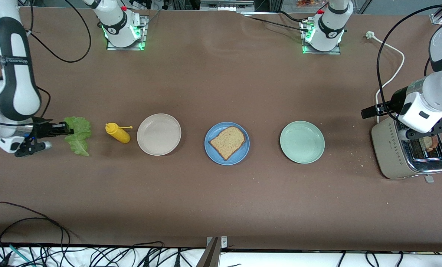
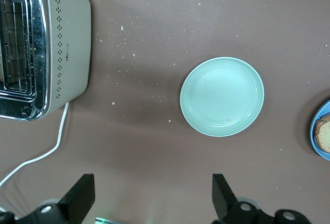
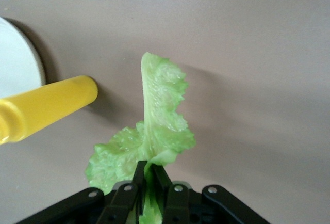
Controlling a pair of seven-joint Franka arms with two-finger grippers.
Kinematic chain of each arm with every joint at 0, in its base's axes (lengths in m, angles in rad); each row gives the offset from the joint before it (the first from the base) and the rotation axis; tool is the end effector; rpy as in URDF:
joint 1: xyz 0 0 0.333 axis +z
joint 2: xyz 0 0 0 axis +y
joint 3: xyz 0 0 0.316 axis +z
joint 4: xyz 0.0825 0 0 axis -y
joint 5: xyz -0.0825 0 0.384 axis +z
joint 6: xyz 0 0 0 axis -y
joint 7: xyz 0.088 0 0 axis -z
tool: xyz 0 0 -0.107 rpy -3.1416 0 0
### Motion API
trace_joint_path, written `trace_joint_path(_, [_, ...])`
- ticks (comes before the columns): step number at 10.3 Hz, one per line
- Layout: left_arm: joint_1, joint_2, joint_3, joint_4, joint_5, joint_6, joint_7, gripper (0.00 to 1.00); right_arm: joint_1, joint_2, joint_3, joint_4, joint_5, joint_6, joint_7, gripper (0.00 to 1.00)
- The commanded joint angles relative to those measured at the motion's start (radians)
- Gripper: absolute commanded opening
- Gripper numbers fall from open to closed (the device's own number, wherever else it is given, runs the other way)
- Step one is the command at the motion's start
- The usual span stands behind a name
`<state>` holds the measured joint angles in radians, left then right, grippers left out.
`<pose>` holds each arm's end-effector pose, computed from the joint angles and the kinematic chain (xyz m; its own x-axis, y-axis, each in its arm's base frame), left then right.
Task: Make sandwich in blue plate with both arms
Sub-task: 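Lift the lettuce with the right gripper and carry it over the blue plate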
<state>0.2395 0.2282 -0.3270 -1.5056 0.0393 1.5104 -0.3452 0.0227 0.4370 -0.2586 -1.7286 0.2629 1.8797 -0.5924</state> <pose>0.6036 -0.0298 0.5237 0.9450 0.2517 -0.2088 0.2491 -0.9677 -0.0391 0.6183 -0.1150 0.3182 0.9510 0.2643 -0.1604 0.2217 -0.9446 -0.2421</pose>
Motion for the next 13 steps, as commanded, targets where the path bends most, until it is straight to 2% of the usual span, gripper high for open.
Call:
trace_joint_path(1, [0.007,-0.01,-0.006,-0.002,0.025,-0.013,0.025,1.0,0.002,-0.001,-0.001,0.167,-0.051,-0.227,0.066,0.0])
trace_joint_path(3, [0.007,-0.01,-0.006,-0.002,0.025,-0.013,0.023,1.0,0.055,-0.047,0.007,0.23,-0.105,-0.334,0.175,0.0])
trace_joint_path(5, [0.007,-0.01,-0.006,-0.001,0.025,-0.013,0.021,1.0,0.139,-0.095,0.01,0.239,-0.137,-0.384,0.299,0.0])
trace_joint_path(9, [0.009,-0.01,-0.006,-0.002,0.025,-0.013,0.023,1.0,0.374,-0.133,0.016,0.242,-0.134,-0.386,0.638,0.0])
trace_joint_path(11, [0.012,-0.01,-0.006,-0.004,0.025,-0.013,0.025,1.0,0.475,-0.12,0.018,0.288,-0.126,-0.369,0.823,0.0])
trace_joint_path(13, [0.012,-0.01,-0.006,-0.004,0.025,-0.013,0.025,1.0,0.567,-0.086,0.016,0.301,-0.122,-0.279,0.986,0.0])
